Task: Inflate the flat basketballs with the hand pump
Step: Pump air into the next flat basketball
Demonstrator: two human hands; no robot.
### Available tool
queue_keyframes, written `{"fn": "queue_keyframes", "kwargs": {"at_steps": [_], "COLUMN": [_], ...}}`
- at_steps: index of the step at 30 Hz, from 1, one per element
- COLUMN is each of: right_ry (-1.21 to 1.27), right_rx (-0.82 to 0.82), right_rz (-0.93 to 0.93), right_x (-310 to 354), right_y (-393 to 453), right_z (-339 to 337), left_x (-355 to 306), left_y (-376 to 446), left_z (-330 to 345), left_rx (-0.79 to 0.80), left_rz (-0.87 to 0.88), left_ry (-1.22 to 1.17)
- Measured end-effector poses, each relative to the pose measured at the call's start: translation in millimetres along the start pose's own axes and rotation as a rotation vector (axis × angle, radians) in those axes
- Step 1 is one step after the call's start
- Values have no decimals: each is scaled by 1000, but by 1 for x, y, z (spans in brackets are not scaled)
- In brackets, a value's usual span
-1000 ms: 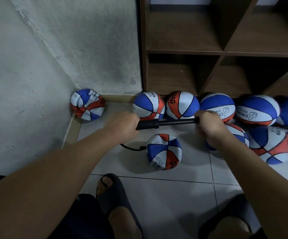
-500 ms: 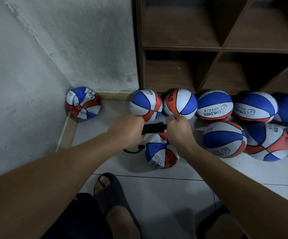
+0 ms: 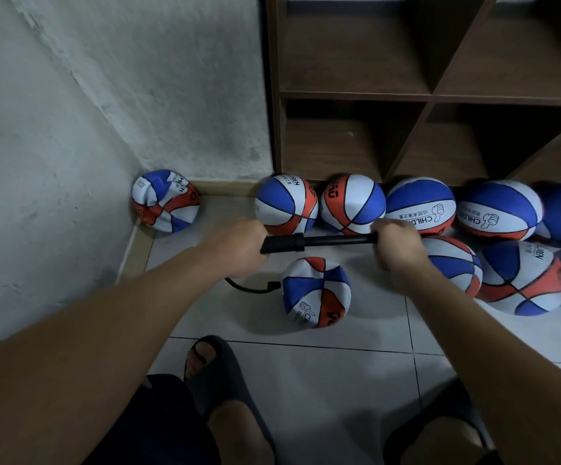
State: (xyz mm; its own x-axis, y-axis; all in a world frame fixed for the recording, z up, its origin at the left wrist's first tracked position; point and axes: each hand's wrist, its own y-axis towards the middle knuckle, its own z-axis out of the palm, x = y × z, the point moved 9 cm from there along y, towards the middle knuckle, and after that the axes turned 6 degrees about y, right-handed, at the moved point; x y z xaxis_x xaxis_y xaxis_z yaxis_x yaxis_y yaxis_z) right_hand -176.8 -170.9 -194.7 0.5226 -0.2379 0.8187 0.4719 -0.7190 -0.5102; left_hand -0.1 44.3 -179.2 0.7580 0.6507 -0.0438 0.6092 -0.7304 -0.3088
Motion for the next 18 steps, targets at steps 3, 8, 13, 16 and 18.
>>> {"fn": "queue_keyframes", "kwargs": {"at_steps": [3,8,13,16,18], "right_ry": [6,40,71,49,14], "right_rx": [-14,-49,4,54,67], "right_rz": [-30,-83,-149,-193,-211], "right_x": [2,-1,-2,1,1], "right_y": [8,-18,-35,-38,-40], "right_z": [-9,20,43,57,64], "left_x": [3,-18,-29,-32,-35], "left_y": [-1,1,-3,-7,-8], "left_z": [0,-9,-4,2,2], "left_rx": [18,-11,-34,-40,-31], "left_rz": [3,41,52,42,50], "left_ry": [-23,47,84,64,54]}}
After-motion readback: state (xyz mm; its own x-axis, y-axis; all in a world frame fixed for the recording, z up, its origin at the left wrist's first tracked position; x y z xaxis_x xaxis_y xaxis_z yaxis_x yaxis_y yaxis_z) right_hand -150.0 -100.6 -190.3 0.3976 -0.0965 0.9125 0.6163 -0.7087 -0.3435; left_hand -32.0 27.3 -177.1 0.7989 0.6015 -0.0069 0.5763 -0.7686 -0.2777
